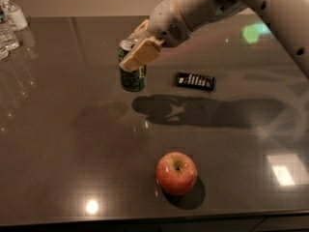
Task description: Move green can near apple
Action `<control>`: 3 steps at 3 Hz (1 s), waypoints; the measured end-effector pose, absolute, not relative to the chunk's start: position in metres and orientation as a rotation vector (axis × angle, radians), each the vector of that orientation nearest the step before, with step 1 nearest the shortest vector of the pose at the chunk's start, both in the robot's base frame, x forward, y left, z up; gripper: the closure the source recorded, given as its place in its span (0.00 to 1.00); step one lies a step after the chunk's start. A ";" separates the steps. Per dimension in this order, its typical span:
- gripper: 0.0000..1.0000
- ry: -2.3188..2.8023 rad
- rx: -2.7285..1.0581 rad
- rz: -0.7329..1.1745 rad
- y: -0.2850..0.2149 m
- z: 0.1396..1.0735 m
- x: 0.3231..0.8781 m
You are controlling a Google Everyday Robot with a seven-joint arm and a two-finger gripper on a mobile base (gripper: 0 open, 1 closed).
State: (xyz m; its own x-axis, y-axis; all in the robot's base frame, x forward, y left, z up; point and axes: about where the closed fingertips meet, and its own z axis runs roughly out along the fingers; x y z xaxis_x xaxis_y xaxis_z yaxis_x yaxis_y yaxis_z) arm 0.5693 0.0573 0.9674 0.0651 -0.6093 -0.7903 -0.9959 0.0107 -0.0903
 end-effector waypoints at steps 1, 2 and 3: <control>1.00 1.614 -1.678 0.736 0.013 0.968 0.535; 1.00 1.640 -1.663 0.742 -0.024 0.963 0.508; 1.00 1.689 -1.632 0.757 -0.050 0.953 0.488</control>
Offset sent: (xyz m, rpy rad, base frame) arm -0.0926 -0.1320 -0.0127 -0.0061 0.0403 -0.0420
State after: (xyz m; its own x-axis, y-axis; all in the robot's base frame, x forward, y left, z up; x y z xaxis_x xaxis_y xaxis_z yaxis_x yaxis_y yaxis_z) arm 0.4881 -0.0505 0.9534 -0.0022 -0.6148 -0.7887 -0.9978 0.0535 -0.0389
